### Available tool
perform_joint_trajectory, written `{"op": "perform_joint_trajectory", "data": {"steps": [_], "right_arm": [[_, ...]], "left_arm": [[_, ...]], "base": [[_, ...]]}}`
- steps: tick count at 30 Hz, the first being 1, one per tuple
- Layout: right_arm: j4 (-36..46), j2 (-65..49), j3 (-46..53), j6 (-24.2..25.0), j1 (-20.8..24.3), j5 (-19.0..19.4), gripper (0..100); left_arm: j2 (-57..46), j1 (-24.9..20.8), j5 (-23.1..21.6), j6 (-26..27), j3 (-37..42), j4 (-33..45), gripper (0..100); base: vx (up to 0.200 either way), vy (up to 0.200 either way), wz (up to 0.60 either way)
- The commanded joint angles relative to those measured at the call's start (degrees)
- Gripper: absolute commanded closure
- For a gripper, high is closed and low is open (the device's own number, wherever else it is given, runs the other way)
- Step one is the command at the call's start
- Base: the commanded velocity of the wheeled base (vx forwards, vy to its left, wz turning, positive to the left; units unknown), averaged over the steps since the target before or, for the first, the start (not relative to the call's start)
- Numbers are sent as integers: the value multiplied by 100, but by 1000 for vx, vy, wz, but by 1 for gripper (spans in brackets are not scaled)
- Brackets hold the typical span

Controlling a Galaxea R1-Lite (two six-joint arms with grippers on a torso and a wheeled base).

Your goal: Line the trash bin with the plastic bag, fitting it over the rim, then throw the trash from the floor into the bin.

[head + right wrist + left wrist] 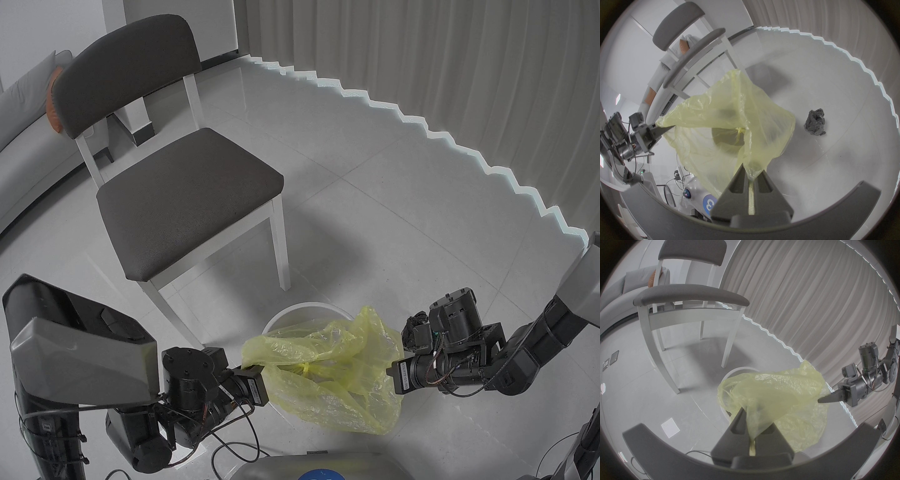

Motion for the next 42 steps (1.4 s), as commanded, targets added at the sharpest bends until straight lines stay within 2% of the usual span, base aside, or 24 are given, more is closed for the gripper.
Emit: {"op": "perform_joint_trajectory", "data": {"steps": [1, 11, 28, 35, 42], "right_arm": [[10, -3, 112, -5, 33, -8, 100], [986, -768, -20, -128, -169, -8, 100], [889, 296, -240, -102, 288, -8, 100], [871, 735, -547, -119, 244, -8, 100], [880, 823, -934, -128, 7, -17, 100]], "left_arm": [[-57, 21, -2, -40, 18, -102, 100], [-646, -5, -11, -313, 212, -93, 100], [-22, 118, -20, -330, 352, -93, 100], [321, 522, -152, -295, -210, -93, 100], [708, 627, -248, -242, -1010, -85, 100]], "base": [[0, 0, 0], [0, 0, 0], [0, 0, 0], [0, 0, 0], [0, 0, 0]]}}
